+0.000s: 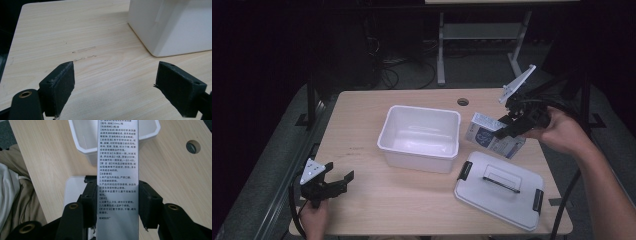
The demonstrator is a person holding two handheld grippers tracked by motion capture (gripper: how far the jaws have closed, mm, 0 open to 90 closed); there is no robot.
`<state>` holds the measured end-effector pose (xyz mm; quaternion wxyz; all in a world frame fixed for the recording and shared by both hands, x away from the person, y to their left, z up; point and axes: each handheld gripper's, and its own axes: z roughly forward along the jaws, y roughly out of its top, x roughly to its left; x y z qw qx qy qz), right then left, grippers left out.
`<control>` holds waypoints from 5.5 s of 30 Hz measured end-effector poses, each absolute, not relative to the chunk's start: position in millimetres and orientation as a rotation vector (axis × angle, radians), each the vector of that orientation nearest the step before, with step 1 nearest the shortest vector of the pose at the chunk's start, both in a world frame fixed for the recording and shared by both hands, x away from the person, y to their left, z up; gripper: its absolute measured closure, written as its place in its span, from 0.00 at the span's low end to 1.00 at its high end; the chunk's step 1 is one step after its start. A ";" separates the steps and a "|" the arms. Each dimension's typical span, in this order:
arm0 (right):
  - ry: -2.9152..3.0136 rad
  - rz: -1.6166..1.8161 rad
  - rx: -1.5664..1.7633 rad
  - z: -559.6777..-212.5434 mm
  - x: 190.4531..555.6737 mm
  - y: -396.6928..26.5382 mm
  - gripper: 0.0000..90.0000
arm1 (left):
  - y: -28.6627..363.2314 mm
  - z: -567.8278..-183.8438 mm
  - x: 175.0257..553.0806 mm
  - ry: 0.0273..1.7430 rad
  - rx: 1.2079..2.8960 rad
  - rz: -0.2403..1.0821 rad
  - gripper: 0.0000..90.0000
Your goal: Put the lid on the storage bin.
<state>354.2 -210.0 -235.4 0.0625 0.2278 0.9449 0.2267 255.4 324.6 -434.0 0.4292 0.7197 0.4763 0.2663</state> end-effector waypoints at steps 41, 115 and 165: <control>2.921 0.704 0.488 -218.0 364.0 -131.1 0.62 | 325.3 -433.0 253.2 1.192 1.785 0.673 0.17; 3.023 0.607 0.363 -265.8 401.3 -34.7 0.61 | 328.1 -433.0 250.9 1.196 1.766 0.673 0.17; 3.118 0.557 0.390 -343.5 414.3 -28.3 0.61 | 328.1 -433.0 250.4 1.194 1.772 0.674 0.17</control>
